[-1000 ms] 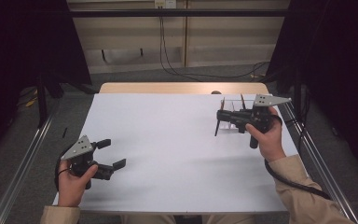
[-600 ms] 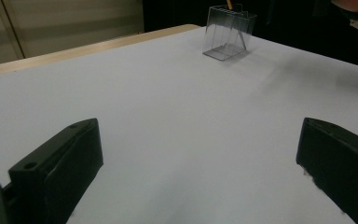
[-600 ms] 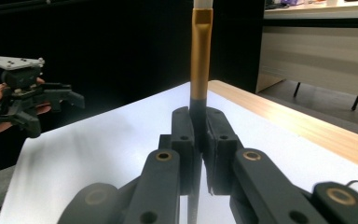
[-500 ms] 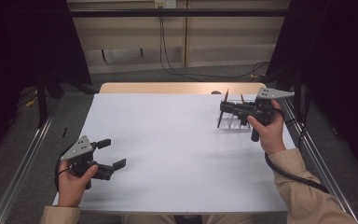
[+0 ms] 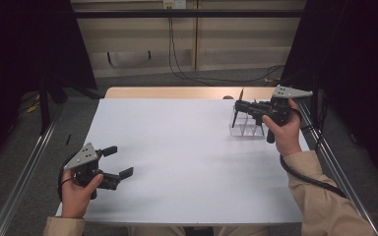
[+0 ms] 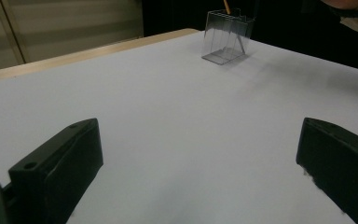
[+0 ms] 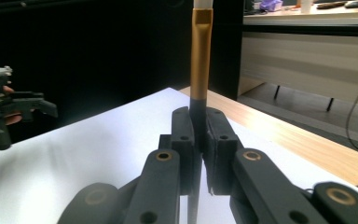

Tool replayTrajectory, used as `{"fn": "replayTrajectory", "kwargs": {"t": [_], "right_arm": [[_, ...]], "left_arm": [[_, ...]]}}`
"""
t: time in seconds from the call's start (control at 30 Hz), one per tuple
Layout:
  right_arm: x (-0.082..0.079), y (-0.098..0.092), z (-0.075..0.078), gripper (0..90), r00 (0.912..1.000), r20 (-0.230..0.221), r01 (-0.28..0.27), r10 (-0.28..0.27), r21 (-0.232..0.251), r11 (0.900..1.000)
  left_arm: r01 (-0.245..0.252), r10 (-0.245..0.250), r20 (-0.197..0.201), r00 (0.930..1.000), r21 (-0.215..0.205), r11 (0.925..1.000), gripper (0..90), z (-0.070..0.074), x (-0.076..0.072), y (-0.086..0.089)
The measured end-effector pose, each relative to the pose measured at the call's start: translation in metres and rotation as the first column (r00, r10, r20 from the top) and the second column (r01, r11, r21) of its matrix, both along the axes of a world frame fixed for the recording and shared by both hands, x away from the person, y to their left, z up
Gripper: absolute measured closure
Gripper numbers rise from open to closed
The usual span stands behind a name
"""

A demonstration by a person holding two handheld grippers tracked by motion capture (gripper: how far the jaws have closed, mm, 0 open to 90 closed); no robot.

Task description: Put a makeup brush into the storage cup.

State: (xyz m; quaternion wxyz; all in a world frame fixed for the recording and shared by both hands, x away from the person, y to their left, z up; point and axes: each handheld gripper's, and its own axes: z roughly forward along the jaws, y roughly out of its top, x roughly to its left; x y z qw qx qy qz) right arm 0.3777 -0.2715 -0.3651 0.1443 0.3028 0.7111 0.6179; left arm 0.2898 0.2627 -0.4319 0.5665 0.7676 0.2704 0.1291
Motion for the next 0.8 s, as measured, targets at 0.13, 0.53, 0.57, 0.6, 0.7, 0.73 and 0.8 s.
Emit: {"fn": "replayTrajectory", "kwargs": {"t": [0.13,0.53,0.57,0.6,0.7,0.73,0.8], "right_arm": [[0.004,-0.002,0.001,83.4,0.9998,0.000,0.021,-0.021,-0.022,1.000],[0.014,-0.017,0.002,83.4,0.9963,-0.010,0.085,-0.086,-0.056,0.995],[0.014,-0.018,0.002,83.4,0.9955,-0.009,0.094,-0.094,-0.061,0.994],[0.014,-0.019,0.001,83.4,0.9951,-0.007,0.098,-0.098,-0.064,0.993],[0.015,-0.024,0.001,83.4,0.9936,-0.009,0.112,-0.112,-0.068,0.991],[0.015,-0.025,0.000,83.4,0.9930,-0.010,0.117,-0.118,-0.071,0.991],[0.016,-0.029,0.000,83.4,0.9918,-0.011,0.126,-0.127,-0.071,0.989]], "left_arm": [[-0.002,0.002,0.001,1.0000,0.003,1.0000,0.3,0.000,0.000,0.000],[-0.003,0.003,0.002,1.0000,0.005,1.0000,0.3,0.000,0.000,0.000],[-0.004,0.004,0.000,1.0000,0.003,1.0000,0.3,0.000,0.000,0.000],[-0.003,0.003,0.000,1.0000,0.003,1.0000,0.3,0.000,0.000,-0.001],[-0.001,0.001,-0.002,1.0000,0.004,1.0000,0.3,0.001,-0.001,-0.001],[0.004,-0.004,-0.001,1.0000,0.006,1.0000,0.3,0.001,0.000,-0.001],[0.002,-0.002,-0.002,1.0000,0.002,1.0000,0.3,0.000,0.000,-0.001]]}}
